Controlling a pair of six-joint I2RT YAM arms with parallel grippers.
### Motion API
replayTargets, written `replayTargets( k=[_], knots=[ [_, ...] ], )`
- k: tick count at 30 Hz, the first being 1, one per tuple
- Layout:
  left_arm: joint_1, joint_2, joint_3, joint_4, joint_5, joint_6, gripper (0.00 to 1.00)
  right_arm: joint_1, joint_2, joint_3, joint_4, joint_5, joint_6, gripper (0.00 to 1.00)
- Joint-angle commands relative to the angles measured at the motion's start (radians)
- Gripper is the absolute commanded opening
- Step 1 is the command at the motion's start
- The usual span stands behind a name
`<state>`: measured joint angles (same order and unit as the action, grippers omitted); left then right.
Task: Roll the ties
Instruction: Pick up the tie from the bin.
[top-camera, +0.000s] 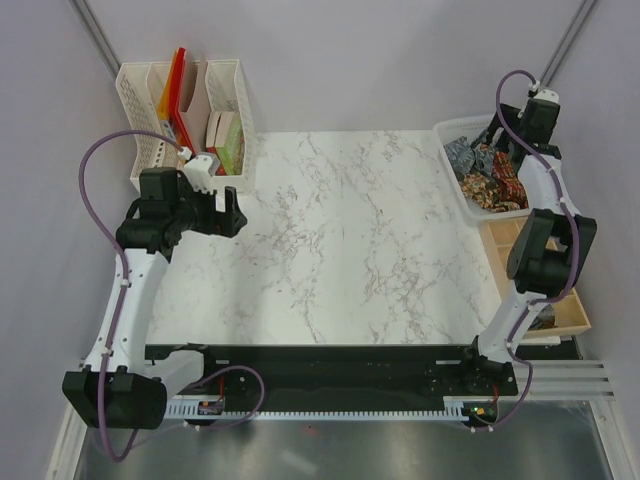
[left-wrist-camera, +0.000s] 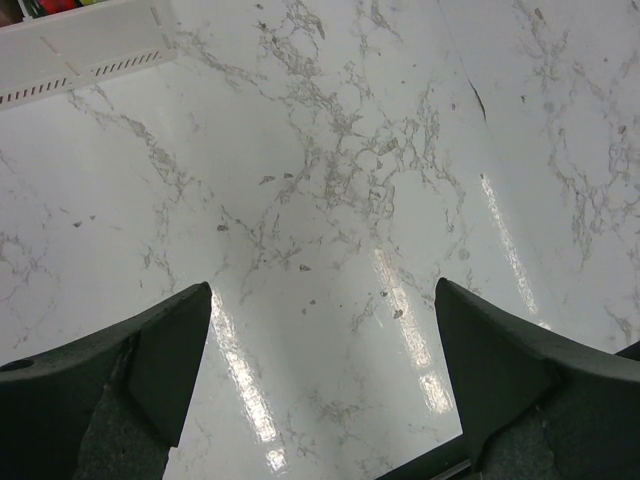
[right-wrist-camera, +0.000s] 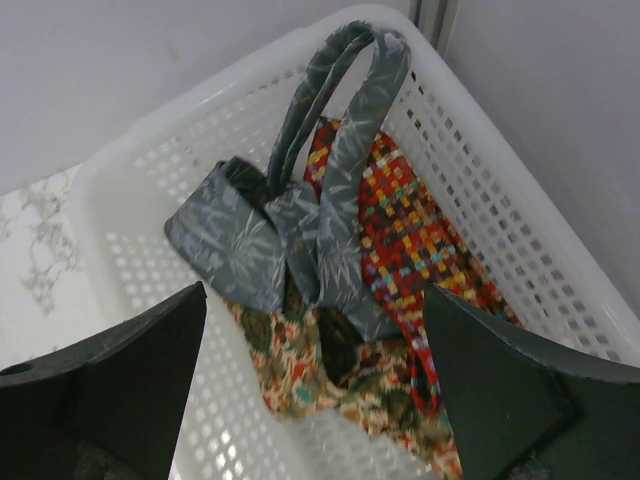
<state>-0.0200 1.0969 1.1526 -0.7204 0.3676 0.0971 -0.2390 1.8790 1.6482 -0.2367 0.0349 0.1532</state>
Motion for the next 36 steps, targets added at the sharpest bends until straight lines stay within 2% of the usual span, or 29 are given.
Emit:
replayTargets(
  k=[1,5,8,11,17,23,36],
  knots=[
    [-0.005,0.012,0.033,0.049,0.044,-0.046,1.0,-0.013,0.162,0.137,0.135,0.028,0.036,0.97],
    [-0.006,0.029,0.03,0.053,0.039,-0.043,1.0,-0.013,0.281,0.228,0.186,0.048,0.028,0.98],
    [-0.006,0.049,0.016,0.061,0.03,-0.034,1.0,-0.013,0.342,0.275,0.188,-0.033,-0.003,0.96],
    [-0.006,0.073,0.004,0.07,0.025,-0.033,1.0,-0.013,0.353,0.257,0.185,-0.124,-0.003,0.96],
    [-0.006,0.109,0.013,0.087,0.042,-0.045,1.0,-0.013,0.365,0.228,0.169,-0.113,-0.017,0.98],
    [-0.006,0.113,0.015,0.096,0.048,-0.05,1.0,-0.01,0.388,0.229,0.171,-0.158,-0.02,0.87],
    [-0.006,0.115,-0.007,0.098,0.034,-0.042,1.0,0.017,0.462,0.268,0.194,-0.133,-0.07,0.87]
  ],
)
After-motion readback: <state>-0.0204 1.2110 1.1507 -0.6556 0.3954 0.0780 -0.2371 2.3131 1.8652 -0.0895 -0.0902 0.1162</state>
